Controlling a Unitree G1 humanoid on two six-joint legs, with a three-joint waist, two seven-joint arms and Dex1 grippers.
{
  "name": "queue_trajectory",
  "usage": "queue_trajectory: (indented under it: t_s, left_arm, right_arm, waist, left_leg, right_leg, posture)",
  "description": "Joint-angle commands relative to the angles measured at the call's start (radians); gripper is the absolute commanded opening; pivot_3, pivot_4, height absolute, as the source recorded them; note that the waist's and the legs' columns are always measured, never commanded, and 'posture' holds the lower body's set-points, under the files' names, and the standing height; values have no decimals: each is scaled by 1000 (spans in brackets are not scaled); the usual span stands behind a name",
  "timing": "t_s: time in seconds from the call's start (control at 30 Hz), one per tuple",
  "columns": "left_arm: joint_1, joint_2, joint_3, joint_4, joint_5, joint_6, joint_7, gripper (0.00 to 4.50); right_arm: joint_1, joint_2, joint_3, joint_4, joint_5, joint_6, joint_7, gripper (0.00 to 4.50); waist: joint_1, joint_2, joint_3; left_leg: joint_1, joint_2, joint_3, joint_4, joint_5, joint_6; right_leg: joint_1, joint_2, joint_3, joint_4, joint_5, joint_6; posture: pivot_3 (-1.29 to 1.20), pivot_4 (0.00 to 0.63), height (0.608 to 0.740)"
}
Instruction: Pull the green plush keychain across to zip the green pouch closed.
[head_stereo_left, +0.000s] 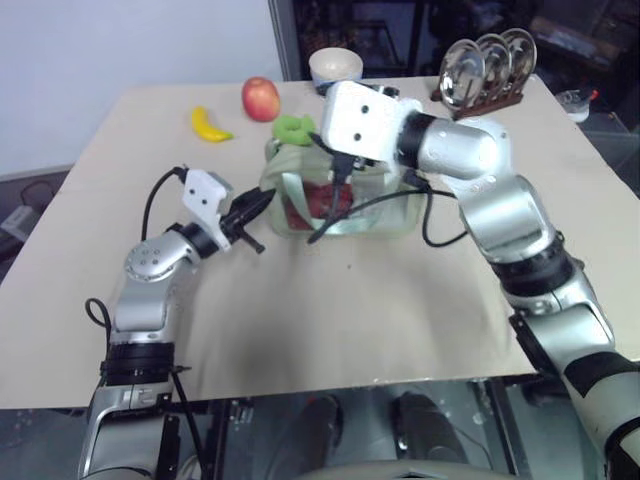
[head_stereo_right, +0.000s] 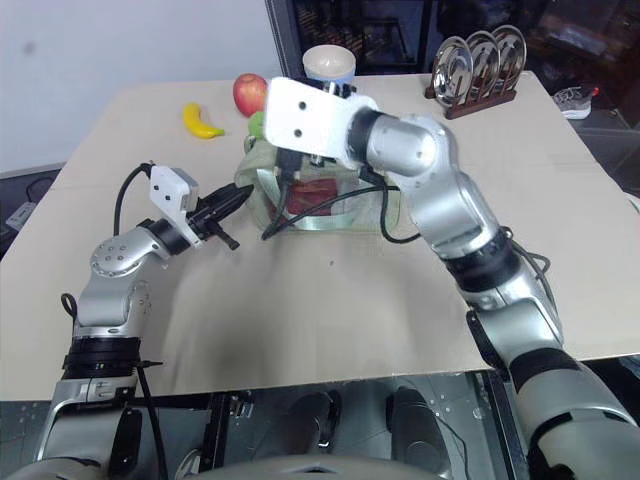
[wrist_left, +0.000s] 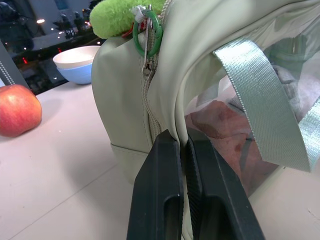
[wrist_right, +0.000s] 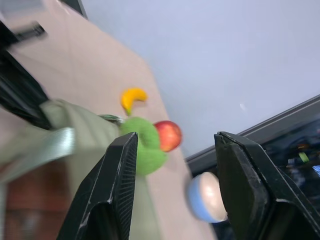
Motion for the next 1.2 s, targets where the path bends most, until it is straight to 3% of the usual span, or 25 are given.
queue_trajectory:
  t_s: [0.03, 0.3, 0.73, 0.83, 0.93, 1.2]
  left_arm:
    - [2, 3, 12, -50, 6, -25, 13, 0]
    - [21, 7, 16, -71, 15, -30, 23, 0]
    - [54, 4, 1, -109, 30, -43, 35, 0]
    - [60, 2, 4, -112, 31, -42, 43, 0]
    - [67, 0, 7, -109, 33, -45, 51, 0]
    - [88, -9, 4, -77, 57, -30, 96, 0]
  right_arm:
    - [-64, 19, 44, 130, -56, -150, -43, 2440]
    - [-150, 67, 106, 383, -158, -350, -105, 2440]
    - [-265, 161, 150, 711, -270, -472, -157, 2440]
    - [-274, 163, 140, 729, -264, -486, -151, 1543]
    - [-274, 156, 131, 724, -260, -493, -140, 75]
    - [-268, 126, 73, 629, -252, -446, -182, 21]
  waist:
    - [0, 0, 0]
    - [-2, 0, 0]
    - [-3, 0, 0]
    - [-3, 1, 0]
    - [-3, 1, 0]
    - [-2, 1, 0]
  left_leg:
    - [0, 0, 0, 0, 0, 0]
    - [-1, 0, 0, 0, 0, 0]
    - [0, 0, 0, -1, 0, 0]
    - [0, 0, 0, -1, 0, 0]
    - [0, 0, 0, -1, 0, 0]
    - [0, 0, 0, -2, 0, 0]
  right_leg:
    - [0, 0, 0, 0, 0, 0]
    - [-1, 1, 0, 0, 0, 0]
    - [-1, 1, 1, 0, 0, 0]
    - [-1, 1, 1, 0, 0, 0]
    - [-1, 1, 1, 0, 0, 0]
    - [-1, 1, 1, 0, 0, 0]
  posture:
    - [0, 150, 740]
    - [0, 150, 740]
    - [0, 150, 740]
    - [0, 150, 740]
    - [0, 150, 740]
    - [0, 150, 740]
